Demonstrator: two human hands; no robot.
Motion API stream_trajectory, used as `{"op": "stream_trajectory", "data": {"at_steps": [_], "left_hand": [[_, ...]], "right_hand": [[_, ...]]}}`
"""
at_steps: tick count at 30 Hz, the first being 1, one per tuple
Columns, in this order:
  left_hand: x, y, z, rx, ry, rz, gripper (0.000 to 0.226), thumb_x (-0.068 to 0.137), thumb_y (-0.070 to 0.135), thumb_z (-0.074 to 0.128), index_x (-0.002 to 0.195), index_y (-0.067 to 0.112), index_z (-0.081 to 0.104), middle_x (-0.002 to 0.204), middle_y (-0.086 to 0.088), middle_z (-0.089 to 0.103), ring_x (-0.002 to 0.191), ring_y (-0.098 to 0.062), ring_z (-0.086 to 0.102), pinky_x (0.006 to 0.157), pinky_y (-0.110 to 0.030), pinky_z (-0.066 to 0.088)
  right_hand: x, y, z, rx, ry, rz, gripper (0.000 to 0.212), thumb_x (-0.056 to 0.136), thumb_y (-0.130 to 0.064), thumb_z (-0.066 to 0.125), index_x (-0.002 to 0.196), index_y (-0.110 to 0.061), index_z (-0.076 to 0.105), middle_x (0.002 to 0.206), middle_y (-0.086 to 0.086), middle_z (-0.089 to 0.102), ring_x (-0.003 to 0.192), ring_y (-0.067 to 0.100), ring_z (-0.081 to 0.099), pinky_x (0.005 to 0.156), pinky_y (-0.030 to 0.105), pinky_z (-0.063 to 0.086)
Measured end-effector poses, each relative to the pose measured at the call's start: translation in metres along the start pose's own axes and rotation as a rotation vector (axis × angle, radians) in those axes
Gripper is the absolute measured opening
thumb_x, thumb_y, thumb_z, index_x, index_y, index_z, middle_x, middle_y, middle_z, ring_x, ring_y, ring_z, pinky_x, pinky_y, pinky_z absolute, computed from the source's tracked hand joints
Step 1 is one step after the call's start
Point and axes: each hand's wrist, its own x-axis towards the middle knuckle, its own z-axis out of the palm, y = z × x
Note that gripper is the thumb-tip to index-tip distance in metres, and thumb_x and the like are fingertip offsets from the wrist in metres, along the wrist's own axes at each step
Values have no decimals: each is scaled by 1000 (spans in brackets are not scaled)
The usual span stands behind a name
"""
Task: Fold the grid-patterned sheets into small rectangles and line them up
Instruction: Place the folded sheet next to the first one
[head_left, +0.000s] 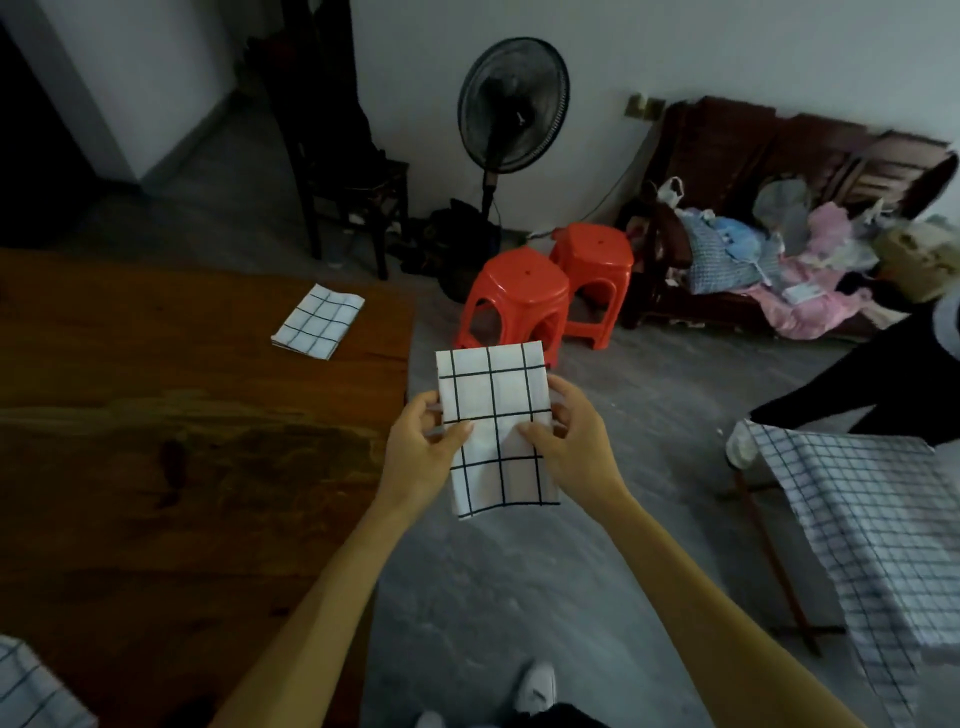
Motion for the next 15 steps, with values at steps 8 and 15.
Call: {"op": "stream_trajectory", "data": {"at_steps": [8, 15], "left_hand": [[113, -9, 10, 77, 147, -84, 38, 87, 15, 67, 118, 27, 50, 99, 21, 63, 90, 9, 63, 66, -10, 51], [251, 0, 61, 138, 262, -131, 40, 86, 14, 68, 122, 18, 52, 109, 9, 65, 98, -4, 64, 71, -16, 53]], "right_hand": [[135, 26, 20, 21, -128, -35, 58, 86, -8, 67, 136, -28, 46, 122, -16, 59, 108, 0, 59, 87, 21, 49], [295, 39, -4, 87, -202, -42, 60, 86, -9, 68, 138, -27, 44, 126, -11, 58, 110, 4, 57, 91, 24, 50]]}}
